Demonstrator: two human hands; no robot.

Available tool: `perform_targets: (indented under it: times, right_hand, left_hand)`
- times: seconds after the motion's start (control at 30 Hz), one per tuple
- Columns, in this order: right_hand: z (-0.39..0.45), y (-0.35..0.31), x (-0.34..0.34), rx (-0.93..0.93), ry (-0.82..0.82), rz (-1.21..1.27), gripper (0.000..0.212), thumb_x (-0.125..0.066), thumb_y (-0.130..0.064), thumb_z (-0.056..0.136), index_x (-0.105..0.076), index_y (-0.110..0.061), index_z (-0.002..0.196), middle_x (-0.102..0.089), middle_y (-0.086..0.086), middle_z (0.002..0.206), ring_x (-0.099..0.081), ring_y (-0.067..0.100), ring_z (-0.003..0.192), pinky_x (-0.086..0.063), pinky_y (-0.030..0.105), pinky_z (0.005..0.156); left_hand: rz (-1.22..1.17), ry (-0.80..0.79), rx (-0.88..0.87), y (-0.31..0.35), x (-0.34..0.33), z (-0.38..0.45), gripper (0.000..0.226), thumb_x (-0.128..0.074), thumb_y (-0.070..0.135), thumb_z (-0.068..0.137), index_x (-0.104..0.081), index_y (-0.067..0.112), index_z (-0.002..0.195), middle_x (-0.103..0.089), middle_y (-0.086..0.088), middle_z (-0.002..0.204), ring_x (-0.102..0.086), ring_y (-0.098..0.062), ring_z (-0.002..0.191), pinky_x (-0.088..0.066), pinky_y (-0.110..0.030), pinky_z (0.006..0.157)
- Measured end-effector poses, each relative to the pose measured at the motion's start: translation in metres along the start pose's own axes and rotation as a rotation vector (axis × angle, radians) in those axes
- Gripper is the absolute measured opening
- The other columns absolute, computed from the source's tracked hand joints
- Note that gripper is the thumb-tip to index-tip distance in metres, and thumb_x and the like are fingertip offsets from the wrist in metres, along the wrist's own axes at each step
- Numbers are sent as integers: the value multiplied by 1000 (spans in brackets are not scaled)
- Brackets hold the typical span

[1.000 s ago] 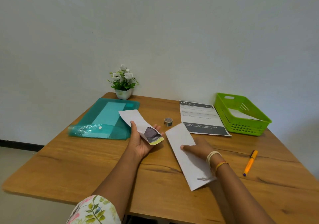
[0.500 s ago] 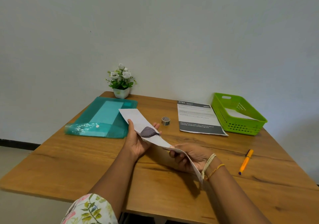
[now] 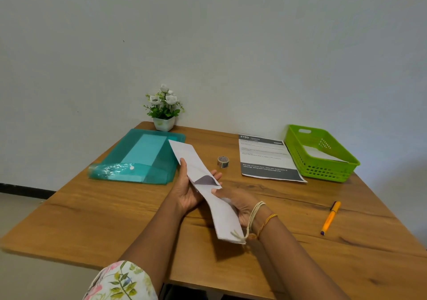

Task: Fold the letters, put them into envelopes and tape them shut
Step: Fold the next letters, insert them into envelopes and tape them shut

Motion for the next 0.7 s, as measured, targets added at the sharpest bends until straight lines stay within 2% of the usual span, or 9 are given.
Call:
perform_targets:
  times: [0.07,0.13,0.23,0.3,0.37,0.47,0.57,0.63,0.7]
  right_hand:
    - [0,-1,-2,-3,-10,35,30,-67,-22,87,-59,-4,109,-71,16,82,-68,27,68,-58,35,62]
    - [-4,1,1,-26,-22,-43,30,-65,-26,89,-59,-4,108,-72,14,86,-69,27,73,-58,34,65]
    - [-17,7,13,-117,-60,-178,28,-67,-22,87,-60,-2,105,-74,13,86,-72,23,72,-58,28,59]
    - [-26,4,11,-133,-154,-94,25,-66,-11,86,-59,4,104,-73,17,86,-72,24,72,-60,29,57]
    - [-29,-1,4,-118,-193,96,15,-58,-2,90,-57,9,100,-71,19,74,-70,22,58,-56,26,45]
    - [-14,-8,0,-26,-47,157,6,-60,0,90,-58,4,92,-67,12,59,-63,14,43,-49,18,37]
    - [5,-9,-5,55,113,148,8,-66,-5,87,-60,-2,90,-67,9,61,-63,12,43,-50,19,39]
    - [9,-10,-11,76,107,208,9,-65,-8,88,-59,-2,92,-67,10,65,-65,13,45,-52,22,40]
    - [5,-10,-12,31,44,197,18,-66,-15,89,-59,-1,100,-67,13,73,-66,17,48,-57,28,45]
  left_hand:
    - [-14,36,-11,2,1,-3,99,-54,73,77,-27,10,148,-54,-27,133,-59,-41,116,-48,-58,88]
    - [-42,61,-32,5,3,-5,99,-53,75,77,-32,6,145,-56,-24,131,-58,-38,117,-49,-55,84]
    - [-80,72,-60,7,3,-8,95,-53,74,77,-36,6,140,-58,-24,128,-58,-37,117,-51,-54,82]
    - [-74,69,-59,7,2,-9,93,-54,74,77,-37,8,139,-59,-24,128,-58,-38,117,-51,-54,81]
    - [-68,52,-51,5,1,-8,90,-56,72,77,-37,9,139,-58,-26,127,-58,-40,114,-51,-57,82]
    - [-24,24,-23,0,-2,-7,86,-56,71,79,-36,12,139,-56,-28,128,-60,-41,112,-49,-59,89]
    - [-12,15,10,-2,-3,-8,90,-55,70,80,-32,11,143,-56,-31,127,-56,-42,117,-40,-56,104]
    - [3,18,3,0,-1,-8,89,-53,71,80,-33,12,144,-57,-31,125,-58,-42,115,-43,-54,102]
    - [40,12,-10,1,0,-8,84,-48,74,81,-39,15,139,-62,-28,119,-62,-40,107,-49,-56,92]
Point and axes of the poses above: each hand's wrist, its own z-axis towards the middle knuckle, its own x-axis out of the back of the hand, y = z × x, the point moved 8 cm from there along z, towards the middle knuckle
